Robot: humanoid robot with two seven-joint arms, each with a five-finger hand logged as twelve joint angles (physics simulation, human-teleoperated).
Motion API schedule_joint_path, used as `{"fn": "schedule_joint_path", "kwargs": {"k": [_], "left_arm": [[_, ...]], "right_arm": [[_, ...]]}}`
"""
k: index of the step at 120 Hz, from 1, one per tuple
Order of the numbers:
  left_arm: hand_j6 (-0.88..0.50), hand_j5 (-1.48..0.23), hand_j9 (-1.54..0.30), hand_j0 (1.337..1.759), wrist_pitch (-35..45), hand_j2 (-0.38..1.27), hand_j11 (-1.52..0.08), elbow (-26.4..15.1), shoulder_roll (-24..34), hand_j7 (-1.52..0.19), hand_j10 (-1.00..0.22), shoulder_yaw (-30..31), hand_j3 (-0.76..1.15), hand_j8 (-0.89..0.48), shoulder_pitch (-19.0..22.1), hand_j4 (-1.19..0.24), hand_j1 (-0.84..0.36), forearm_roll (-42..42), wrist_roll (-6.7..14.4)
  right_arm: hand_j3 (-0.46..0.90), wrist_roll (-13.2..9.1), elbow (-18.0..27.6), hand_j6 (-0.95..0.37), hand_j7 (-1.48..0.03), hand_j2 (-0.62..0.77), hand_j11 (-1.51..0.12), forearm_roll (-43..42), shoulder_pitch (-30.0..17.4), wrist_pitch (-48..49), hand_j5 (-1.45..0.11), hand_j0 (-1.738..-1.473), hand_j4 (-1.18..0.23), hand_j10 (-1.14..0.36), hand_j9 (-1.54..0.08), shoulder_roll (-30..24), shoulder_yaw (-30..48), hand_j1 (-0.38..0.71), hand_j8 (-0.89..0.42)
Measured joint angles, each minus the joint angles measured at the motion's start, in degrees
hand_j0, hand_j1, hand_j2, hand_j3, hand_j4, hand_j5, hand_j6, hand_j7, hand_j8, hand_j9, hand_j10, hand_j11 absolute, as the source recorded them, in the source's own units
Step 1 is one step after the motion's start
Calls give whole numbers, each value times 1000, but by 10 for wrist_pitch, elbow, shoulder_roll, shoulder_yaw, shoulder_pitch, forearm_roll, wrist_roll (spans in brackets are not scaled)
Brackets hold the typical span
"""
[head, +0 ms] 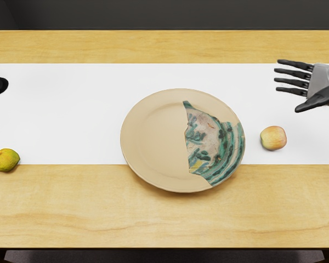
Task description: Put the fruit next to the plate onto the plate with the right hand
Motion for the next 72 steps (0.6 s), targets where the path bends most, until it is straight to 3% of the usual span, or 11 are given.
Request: {"fn": "schedule_joint_path", "kwargs": {"k": [14, 32, 42, 72], "left_arm": [[-233, -302, -303, 1658, 0, 47, -303, 0, 0, -303, -233, 0, 0, -233, 0, -233, 70, 0, 0], [-233, -302, -302, 1658, 0, 47, -302, 0, 0, -302, -233, 0, 0, -233, 0, -233, 70, 0, 0], [-233, -303, -303, 1658, 0, 47, -303, 0, 0, -303, -233, 0, 0, -233, 0, -233, 70, 0, 0], [-233, -303, -303, 1658, 0, 47, -303, 0, 0, -303, -233, 0, 0, -233, 0, -233, 69, 0, 0]], "right_arm": [[0, 2, 10, -35, -49, -6, -48, -38, 19, 0, -48, -1658, -35, -36, -48, 3, 1, -305, -35], [0, -87, 32, -36, -49, -6, -49, -70, 50, 0, -49, -1658, -37, -37, -49, 4, 3, -305, -37], [0, -115, 54, -38, -51, -7, -51, -128, 68, 0, -51, -1658, -39, -39, -51, -2, 15, -303, -38], [0, -131, 207, -38, -45, -6, -45, -338, 79, -52, -46, -1658, -37, -37, -46, -17, 24, -308, -37]]}}
